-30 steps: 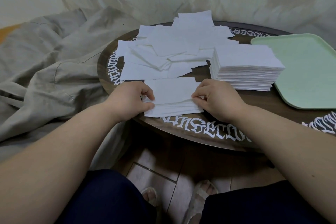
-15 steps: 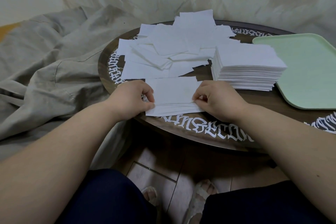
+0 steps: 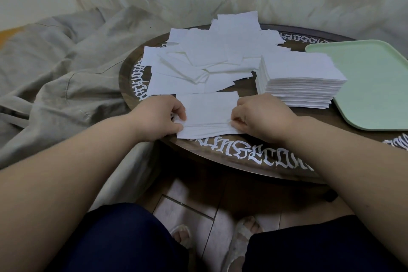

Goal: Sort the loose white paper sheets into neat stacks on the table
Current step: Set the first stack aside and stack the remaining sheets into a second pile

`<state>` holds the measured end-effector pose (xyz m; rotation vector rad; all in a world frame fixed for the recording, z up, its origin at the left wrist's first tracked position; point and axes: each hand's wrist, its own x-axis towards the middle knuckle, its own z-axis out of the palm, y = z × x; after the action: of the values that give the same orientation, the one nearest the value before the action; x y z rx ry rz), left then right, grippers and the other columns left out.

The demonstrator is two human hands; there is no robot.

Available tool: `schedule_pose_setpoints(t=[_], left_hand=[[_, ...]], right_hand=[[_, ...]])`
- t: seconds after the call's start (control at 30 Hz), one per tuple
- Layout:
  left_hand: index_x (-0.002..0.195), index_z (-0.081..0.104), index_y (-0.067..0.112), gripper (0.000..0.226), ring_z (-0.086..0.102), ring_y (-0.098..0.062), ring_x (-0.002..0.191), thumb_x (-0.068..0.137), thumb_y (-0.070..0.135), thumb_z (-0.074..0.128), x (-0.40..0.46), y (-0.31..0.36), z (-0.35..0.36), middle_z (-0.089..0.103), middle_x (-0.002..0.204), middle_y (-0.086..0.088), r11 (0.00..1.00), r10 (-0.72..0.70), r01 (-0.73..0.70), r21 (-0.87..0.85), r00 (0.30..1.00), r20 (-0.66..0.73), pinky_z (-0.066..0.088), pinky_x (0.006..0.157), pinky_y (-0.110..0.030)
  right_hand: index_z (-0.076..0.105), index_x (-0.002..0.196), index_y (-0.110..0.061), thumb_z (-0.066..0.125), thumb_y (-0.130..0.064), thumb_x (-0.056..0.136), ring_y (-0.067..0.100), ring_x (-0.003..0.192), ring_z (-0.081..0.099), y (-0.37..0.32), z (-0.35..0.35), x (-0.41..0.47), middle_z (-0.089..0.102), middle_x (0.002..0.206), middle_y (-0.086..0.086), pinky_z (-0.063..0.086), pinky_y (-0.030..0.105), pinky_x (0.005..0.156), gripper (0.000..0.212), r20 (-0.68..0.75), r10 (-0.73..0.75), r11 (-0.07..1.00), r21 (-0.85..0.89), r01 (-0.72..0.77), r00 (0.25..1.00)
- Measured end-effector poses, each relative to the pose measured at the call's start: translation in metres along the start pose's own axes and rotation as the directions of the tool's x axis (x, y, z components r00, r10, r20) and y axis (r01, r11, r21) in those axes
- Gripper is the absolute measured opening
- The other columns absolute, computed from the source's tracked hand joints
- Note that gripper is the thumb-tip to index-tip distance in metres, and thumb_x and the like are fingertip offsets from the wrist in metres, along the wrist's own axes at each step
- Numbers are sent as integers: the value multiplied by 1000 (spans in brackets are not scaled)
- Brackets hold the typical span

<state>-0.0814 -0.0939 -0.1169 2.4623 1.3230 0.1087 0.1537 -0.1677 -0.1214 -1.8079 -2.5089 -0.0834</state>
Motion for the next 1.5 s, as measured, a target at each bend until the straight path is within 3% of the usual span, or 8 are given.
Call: schedule_pose_setpoints(t=[0.17,0.47,0.87,1.0,1.13,1.23,1.4,1.5], left_hand=[[99,67,25,25,58,-13,100,75,25,73,0,2,1,65,108,5,999,-43,43,-2,999,-32,44,89,-29],[99,69,26,28,59,-12,97,73,32,76,-7,5,7,65,102,6,997,-54,46,-63,991,-123,44,88,-28],[93,74,20,13,61,-13,83,87,25,64,-4,4,6,72,92,5,998,-23,10,-61,975,-220,45,78,-27],[89,73,23,8,62,-15,84,84,23,66,-2,-1,7,70,89,5,996,-32,13,-87,972,-231,47,79,-31],[87,71,17,6,60,-18,79,82,15,67,-2,0,4,67,82,2,997,-34,4,-75,916,-400,46,76,-31],[82,67,11,4,60,-22,77,80,8,67,0,3,2,67,82,-3,996,11,-55,-73,865,-501,46,75,-34],[84,67,11,5,62,-19,82,81,8,66,-2,-4,10,67,88,-1,998,49,-56,-19,957,-287,44,77,-28],[86,68,13,8,60,-13,80,79,10,68,-6,-5,9,67,89,3,998,36,-48,-41,966,-256,42,76,-21]], right_hand=[[70,91,-17,50,-30,91,23,82,58,0,6,-2,61,92,-1,48,35,70,23,-71,91,984,159,-79,993],[71,84,-15,59,-22,87,14,80,58,2,7,0,65,89,-4,46,31,75,14,-61,270,857,470,-211,961],[61,85,-24,68,-34,83,-6,67,48,1,6,1,52,75,-21,35,17,63,12,-102,279,830,526,-186,955],[67,97,-16,66,-28,85,5,72,46,1,8,2,61,90,-7,32,22,69,17,-125,203,901,413,-135,971],[72,92,-11,63,-16,87,18,78,62,2,9,3,69,89,3,43,26,70,12,-298,196,923,377,-73,934],[73,82,-10,65,-13,80,9,67,57,4,6,-1,71,87,4,49,26,66,9,-463,133,947,320,25,877],[71,89,-16,64,-17,86,24,78,64,4,11,-10,69,85,0,40,27,64,7,-171,93,958,283,-42,981],[71,92,-18,62,-22,87,20,83,63,6,10,-9,69,89,-3,47,31,70,11,-151,117,947,316,-64,982]])
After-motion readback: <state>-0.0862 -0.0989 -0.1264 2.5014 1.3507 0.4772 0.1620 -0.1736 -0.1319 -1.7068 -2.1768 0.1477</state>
